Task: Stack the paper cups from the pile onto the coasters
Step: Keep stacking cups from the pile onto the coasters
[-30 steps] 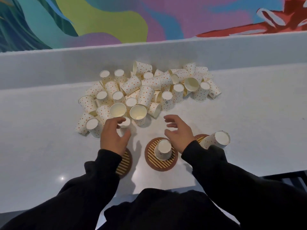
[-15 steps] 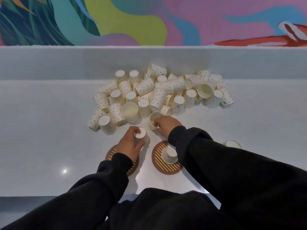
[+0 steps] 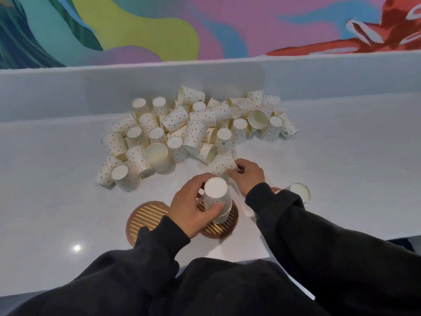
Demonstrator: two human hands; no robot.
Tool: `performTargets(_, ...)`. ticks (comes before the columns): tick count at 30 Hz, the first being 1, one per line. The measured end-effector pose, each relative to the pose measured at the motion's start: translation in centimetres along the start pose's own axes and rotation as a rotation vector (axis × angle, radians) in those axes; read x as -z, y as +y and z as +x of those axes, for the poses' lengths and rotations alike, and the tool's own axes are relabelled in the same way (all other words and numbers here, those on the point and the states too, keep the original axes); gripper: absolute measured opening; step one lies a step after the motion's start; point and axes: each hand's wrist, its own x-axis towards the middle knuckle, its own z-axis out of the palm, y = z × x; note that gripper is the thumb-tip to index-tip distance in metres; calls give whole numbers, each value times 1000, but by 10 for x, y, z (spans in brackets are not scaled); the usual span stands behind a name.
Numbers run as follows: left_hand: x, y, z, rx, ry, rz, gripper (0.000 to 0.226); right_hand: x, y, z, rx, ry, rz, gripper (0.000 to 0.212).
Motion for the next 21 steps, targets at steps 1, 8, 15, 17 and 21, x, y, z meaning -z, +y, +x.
performTargets(1,-5,-3,-1,0,-28,23,59,1,2,-2,-16,17,37,16)
performTargets(8,-31,-36,-1,109,-155,130,63,7,6,-20,-59,121,450,8)
performTargets(15,-38,-43,1,191,-180,65,99,8,4,-41,-159,116,834,13)
performTargets(17,-28,-27,4,181,-95,-44,107,13,-2,-50,-190,90,996,12)
performTargets(21,-8,12,13,5,56,-210,87,15,-11,-65,-228,-201,1243,9)
